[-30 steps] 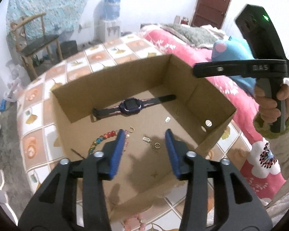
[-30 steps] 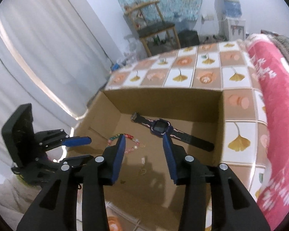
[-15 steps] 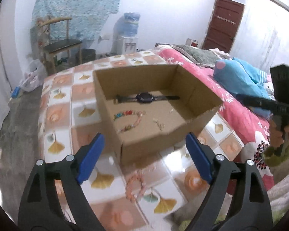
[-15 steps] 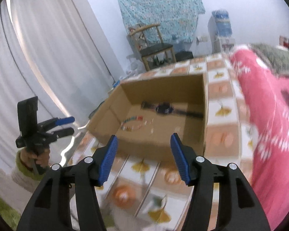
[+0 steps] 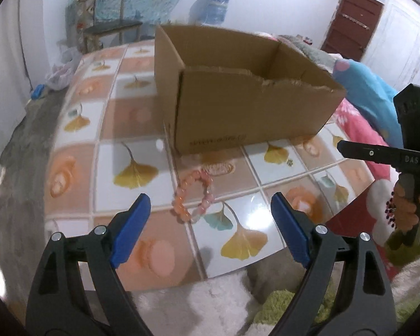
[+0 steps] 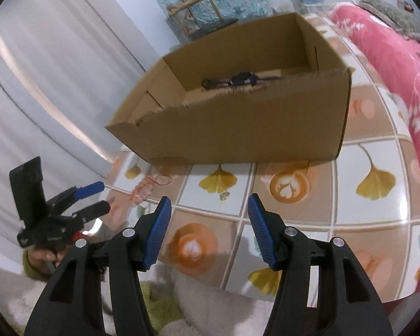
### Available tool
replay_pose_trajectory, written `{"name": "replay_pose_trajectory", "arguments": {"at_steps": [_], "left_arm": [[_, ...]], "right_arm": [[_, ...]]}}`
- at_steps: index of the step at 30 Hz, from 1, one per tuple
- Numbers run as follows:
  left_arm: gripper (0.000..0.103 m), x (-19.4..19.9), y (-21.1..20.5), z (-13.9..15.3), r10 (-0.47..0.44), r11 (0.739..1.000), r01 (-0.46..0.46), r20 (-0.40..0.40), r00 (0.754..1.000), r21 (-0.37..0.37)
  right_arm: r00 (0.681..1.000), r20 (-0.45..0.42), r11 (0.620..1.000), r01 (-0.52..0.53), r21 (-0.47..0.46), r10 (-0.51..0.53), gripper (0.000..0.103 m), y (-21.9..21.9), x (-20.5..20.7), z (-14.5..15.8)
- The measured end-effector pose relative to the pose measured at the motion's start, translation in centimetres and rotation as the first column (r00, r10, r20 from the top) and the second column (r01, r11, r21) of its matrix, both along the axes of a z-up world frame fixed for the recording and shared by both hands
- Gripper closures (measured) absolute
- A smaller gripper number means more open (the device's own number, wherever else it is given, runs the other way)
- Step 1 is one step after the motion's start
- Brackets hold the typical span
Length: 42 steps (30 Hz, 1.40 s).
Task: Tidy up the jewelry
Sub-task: 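Move the left tool down to the pink bead bracelet and close on it, then lift the pink bead bracelet with the left tool toward the box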
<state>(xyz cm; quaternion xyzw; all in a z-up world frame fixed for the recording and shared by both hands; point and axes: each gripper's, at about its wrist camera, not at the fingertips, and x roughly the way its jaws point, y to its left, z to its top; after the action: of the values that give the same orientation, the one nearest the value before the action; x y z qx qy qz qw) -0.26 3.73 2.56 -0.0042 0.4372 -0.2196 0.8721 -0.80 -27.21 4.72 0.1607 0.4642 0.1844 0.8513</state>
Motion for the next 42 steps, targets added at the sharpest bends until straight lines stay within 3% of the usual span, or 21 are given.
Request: {"name": "replay_pose_trajectory", "arguments": {"at_steps": [2, 7, 12, 18, 20, 25, 38, 40, 42], "left_arm": [[0.028, -0.1, -0.8, -0.5, -0.014, 1.000, 0.014, 0.016, 1.000, 0.000], [0.046, 0.2, -3.4, -1.7, -0.065, 0.994, 0.058, 0.065, 0.996, 0.097], [0.070, 2.1, -3.6, -3.3, -0.054, 0.991, 0.052, 0.011, 0.998, 0.120], [0.081, 2.0, -3.6, -3.8, -0.056, 0.987, 0.051, 0.030, 0.998, 0.152], [0.085, 1.9, -3.8, -3.8, -0.059, 0.986, 0.053, 0.035, 0.998, 0.156], [0.091, 1.8, -3.7, -3.9, -0.056, 0.988, 0.049, 0.044, 0.997, 0.148], [0.093, 1.9, -3.6, -3.9, -0.062, 0.989, 0.055, 0.048, 0.997, 0.140], [0.093, 1.9, -3.6, -4.0, -0.061, 0.989, 0.054, 0.048, 0.997, 0.137], [0.093, 1.8, -3.6, -3.9, -0.061, 0.989, 0.054, 0.051, 0.997, 0.137]], "right_arm": [[1.000, -0.004, 1.000, 0.007, -0.022, -0.007, 0.047, 0.6, -0.1, -0.3], [1.000, -0.005, 0.999, 0.022, -0.040, -0.022, 0.047, 1.4, -0.1, -0.6], [0.999, 0.017, 0.998, 0.029, -0.055, -0.029, 0.047, 1.8, -0.4, -0.2], [0.999, 0.049, 0.994, 0.012, -0.112, -0.006, 0.048, 3.5, 0.0, -0.7], [0.999, 0.052, 0.989, 0.003, -0.146, 0.005, 0.053, 4.3, 0.4, -1.1], [1.000, 0.025, 0.976, -0.008, -0.216, 0.014, 0.068, 5.5, 1.5, -2.5], [1.000, 0.007, 0.947, -0.025, -0.320, 0.029, 0.086, 6.9, 2.8, -4.3], [0.999, 0.012, 0.940, -0.023, -0.341, 0.029, 0.095, 7.0, 2.7, -4.3], [0.999, 0.015, 0.935, -0.029, -0.353, 0.036, 0.097, 7.2, 2.7, -4.2]]}}
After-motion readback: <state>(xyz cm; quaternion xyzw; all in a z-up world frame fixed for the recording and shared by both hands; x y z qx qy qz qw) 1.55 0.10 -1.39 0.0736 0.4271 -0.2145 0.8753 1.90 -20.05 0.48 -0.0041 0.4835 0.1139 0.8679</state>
